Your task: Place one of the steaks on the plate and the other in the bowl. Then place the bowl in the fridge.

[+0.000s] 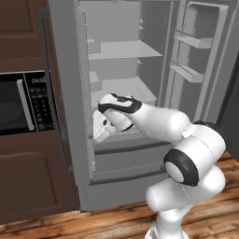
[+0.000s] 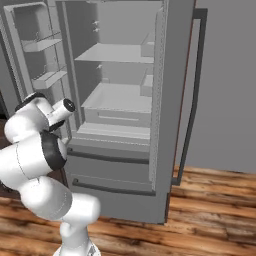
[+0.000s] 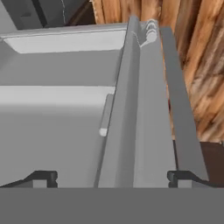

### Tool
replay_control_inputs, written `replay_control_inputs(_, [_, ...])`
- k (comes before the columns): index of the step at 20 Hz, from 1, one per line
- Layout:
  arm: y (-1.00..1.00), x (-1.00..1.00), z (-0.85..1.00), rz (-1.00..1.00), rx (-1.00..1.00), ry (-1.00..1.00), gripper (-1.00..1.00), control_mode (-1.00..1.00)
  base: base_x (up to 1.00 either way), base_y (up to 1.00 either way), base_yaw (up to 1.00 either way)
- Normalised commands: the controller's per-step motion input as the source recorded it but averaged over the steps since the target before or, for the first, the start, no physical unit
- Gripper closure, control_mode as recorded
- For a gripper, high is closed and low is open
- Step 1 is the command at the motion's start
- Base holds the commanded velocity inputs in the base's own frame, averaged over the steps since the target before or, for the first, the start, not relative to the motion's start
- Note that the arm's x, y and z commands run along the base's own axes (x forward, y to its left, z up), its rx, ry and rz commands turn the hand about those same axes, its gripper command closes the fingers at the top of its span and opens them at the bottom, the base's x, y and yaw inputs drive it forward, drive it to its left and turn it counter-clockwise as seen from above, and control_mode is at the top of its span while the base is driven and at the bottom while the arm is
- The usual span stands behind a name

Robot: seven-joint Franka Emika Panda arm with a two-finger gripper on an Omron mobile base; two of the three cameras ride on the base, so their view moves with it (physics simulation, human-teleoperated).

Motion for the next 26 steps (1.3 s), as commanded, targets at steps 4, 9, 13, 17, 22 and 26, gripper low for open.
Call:
replay_control_inputs(4, [-0.49,0.00,0.28,-0.11,-0.22,0.06,-1.00,-1.00,0.00,0.00,0.00])
replay_control_inputs(9, [-1.00,0.00,0.08,0.00,-0.24,-0.03,-1.00,-1.00,0.00,0.00,0.00])
replay_control_inputs(13, [-1.00,-0.07,0.05,0.15,-0.28,-0.28,-1.00,-1.00,0.00,0.00,0.00])
replay_control_inputs(17, [-0.84,0.03,-0.11,0.53,-0.45,-0.21,-1.00,-1.00,0.00,0.00,0.00])
replay_control_inputs(22, [-0.32,-0.02,0.01,0.78,-0.46,-0.04,-1.00,-1.00,0.00,0.00,0.00])
replay_control_inputs(26, [-0.51,-0.42,0.21,0.78,-0.33,-0.25,-1.00,-1.00,0.00,0.00,0.00])
